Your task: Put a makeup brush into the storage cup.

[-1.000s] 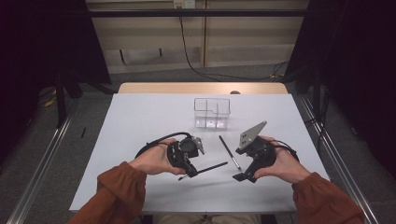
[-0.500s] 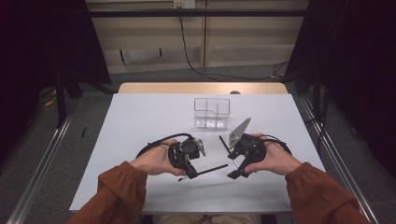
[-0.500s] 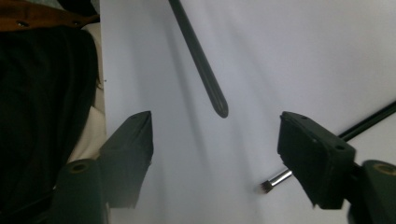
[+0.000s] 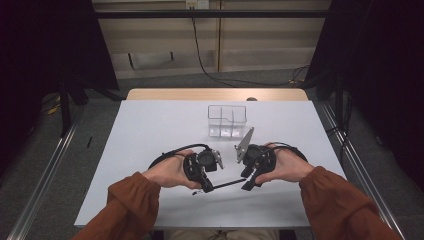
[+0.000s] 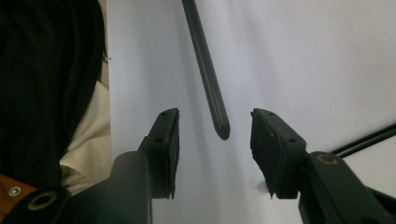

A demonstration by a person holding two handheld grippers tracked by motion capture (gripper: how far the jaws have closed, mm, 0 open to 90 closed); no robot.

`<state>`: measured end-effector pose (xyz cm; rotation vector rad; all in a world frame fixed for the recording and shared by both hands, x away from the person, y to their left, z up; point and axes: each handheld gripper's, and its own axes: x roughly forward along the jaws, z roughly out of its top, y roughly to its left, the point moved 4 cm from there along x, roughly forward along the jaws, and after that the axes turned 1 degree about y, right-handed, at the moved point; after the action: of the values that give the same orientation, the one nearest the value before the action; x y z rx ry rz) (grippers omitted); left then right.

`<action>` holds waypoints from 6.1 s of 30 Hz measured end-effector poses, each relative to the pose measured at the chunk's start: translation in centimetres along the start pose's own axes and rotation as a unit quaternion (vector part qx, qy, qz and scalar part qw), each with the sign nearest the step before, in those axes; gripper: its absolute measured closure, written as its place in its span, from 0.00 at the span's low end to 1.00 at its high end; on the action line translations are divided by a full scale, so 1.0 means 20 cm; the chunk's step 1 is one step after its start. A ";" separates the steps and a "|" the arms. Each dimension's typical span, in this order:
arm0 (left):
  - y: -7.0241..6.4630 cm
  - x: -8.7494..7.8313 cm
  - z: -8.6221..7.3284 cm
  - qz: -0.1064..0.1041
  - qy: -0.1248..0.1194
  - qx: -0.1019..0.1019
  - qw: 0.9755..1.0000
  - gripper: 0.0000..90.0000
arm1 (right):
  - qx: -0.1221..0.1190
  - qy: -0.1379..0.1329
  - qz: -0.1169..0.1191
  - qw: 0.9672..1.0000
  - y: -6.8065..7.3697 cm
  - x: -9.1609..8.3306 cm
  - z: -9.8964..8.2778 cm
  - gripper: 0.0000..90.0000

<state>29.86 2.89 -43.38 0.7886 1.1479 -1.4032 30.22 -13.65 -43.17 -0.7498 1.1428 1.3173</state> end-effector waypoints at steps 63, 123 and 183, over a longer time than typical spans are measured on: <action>0.11 -0.06 -0.07 0.034 -0.111 -0.016 0.993 0.38 | -0.018 -0.012 0.013 1.000 -0.01 0.06 -0.02 0.94; 0.13 -0.12 -0.42 0.138 -0.262 -0.122 0.947 0.04 | 0.090 -0.189 -0.044 0.977 0.03 0.00 -0.31 0.93; 0.09 -0.11 -0.29 0.170 -0.408 -0.130 0.887 0.07 | 0.085 -0.433 -0.074 0.894 0.03 0.05 -0.20 0.93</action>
<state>31.18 9.21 -43.49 0.1375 0.4805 -1.0717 28.71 -16.94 -45.24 -0.0637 0.4506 1.1972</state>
